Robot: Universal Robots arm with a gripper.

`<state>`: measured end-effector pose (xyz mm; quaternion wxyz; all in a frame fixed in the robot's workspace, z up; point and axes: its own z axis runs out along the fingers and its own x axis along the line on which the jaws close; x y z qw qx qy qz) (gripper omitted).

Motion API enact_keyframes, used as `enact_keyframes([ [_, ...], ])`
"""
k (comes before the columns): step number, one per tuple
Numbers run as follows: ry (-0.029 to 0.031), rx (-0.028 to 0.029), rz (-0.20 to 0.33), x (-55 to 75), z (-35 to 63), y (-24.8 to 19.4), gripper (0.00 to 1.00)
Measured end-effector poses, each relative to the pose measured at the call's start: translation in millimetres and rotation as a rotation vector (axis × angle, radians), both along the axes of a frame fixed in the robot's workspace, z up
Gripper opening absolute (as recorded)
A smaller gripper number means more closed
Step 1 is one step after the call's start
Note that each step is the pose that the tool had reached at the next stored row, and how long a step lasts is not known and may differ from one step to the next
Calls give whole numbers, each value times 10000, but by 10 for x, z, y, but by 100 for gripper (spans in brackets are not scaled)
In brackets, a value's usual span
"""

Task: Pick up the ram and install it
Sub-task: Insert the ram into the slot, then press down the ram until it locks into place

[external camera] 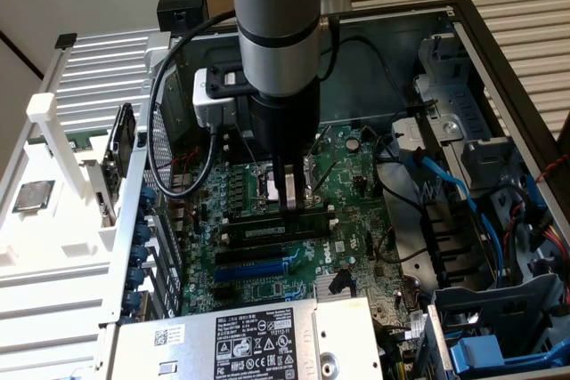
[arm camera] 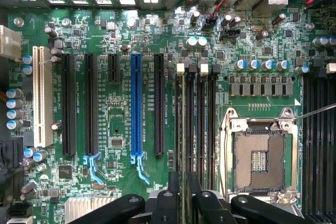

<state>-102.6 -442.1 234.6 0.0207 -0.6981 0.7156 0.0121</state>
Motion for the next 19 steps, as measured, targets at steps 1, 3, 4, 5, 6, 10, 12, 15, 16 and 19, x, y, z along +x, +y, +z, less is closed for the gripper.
enact_keyframes([
  [1, -4, 0, 0, -5, 9, 0, 20],
  [3, -17, 1, -1, -20, 23, 0, 20],
  [4, -24, 1, 0, -28, 27, 1, 20],
  [5, -31, 0, 0, -36, 31, 2, 20],
  [6, -38, 1, 0, -44, 35, 3, 20],
  [10, -53, -1, 0, -61, 65, 7, 20],
  [12, -55, 2, 1, -61, 66, 7, 20],
  [15, -54, 0, 0, -62, 67, 7, 20],
  [16, -54, 0, 0, -62, 67, 7, 20],
  [19, -54, 0, 0, -62, 67, 7, 20],
])
